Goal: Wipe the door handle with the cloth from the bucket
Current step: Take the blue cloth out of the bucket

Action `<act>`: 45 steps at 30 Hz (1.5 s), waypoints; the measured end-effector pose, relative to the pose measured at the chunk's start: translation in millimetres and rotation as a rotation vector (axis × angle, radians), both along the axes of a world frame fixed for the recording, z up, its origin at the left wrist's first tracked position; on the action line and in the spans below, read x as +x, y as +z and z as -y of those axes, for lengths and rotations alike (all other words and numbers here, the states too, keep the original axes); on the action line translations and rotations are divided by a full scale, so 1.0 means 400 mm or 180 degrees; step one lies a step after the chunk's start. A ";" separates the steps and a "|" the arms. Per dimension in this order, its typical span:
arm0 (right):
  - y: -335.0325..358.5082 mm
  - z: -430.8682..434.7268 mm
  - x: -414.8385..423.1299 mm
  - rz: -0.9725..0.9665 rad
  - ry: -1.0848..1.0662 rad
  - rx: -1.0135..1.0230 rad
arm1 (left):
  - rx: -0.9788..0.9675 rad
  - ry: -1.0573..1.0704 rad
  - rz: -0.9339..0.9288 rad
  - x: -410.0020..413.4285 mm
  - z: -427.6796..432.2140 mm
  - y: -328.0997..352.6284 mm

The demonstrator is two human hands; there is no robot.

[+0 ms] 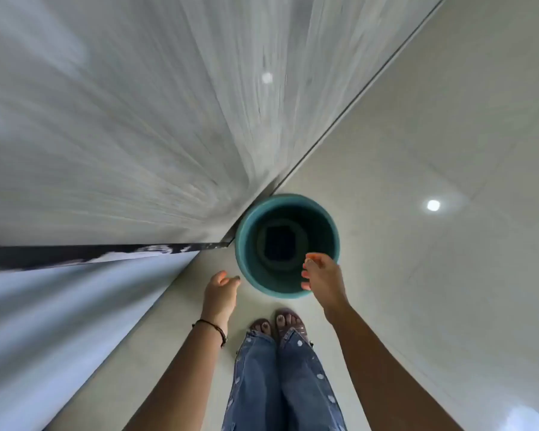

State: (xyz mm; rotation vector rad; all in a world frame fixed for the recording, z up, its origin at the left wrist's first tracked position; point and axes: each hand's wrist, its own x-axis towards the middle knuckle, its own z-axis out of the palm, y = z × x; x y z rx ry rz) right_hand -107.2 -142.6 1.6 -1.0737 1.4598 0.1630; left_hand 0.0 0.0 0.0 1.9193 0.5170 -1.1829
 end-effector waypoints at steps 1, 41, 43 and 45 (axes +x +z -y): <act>-0.068 0.005 0.015 -0.0025 -0.0010 -0.0003 | 0.0011 0.0129 0.0064 0.009 0.008 -0.048; 0.280 -0.034 -0.059 0.1324 -0.0675 0.1059 | -0.1320 0.0536 -0.1186 -0.072 0.028 0.274; 0.451 -0.063 -0.086 0.1396 -0.0213 0.0993 | -0.1721 0.0706 -0.1038 -0.109 -0.006 0.448; 0.591 -0.092 -0.099 0.1389 0.0297 0.0736 | -0.1737 0.0896 -0.0612 -0.143 -0.048 0.600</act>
